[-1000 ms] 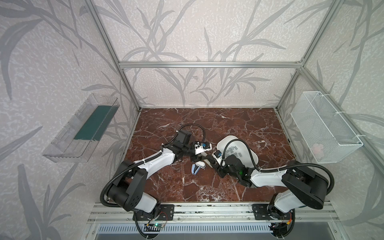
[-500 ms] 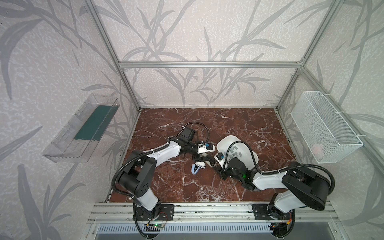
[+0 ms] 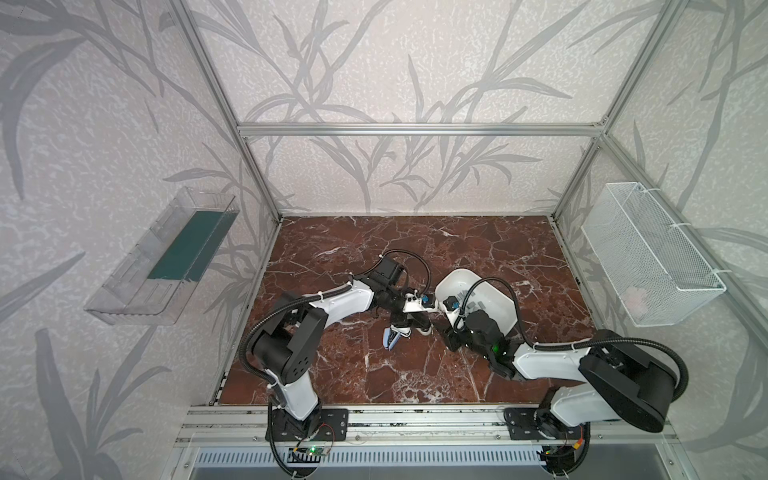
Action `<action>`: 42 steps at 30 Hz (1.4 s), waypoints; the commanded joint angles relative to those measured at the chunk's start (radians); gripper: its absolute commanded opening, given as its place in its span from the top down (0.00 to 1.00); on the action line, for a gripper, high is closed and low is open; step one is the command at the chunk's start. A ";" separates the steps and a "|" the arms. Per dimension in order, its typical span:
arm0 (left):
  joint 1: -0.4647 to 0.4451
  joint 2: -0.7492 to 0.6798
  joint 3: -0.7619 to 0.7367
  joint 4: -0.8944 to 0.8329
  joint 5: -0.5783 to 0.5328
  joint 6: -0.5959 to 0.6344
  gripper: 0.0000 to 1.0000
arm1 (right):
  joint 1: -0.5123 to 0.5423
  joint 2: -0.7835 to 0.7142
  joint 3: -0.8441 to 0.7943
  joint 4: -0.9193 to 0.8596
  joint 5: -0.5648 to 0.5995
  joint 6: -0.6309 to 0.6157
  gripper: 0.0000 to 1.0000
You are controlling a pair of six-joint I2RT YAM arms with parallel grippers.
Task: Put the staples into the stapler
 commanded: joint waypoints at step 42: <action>0.021 -0.022 0.179 -0.363 0.077 0.282 1.00 | 0.049 -0.091 0.053 -0.046 -0.212 -0.020 0.44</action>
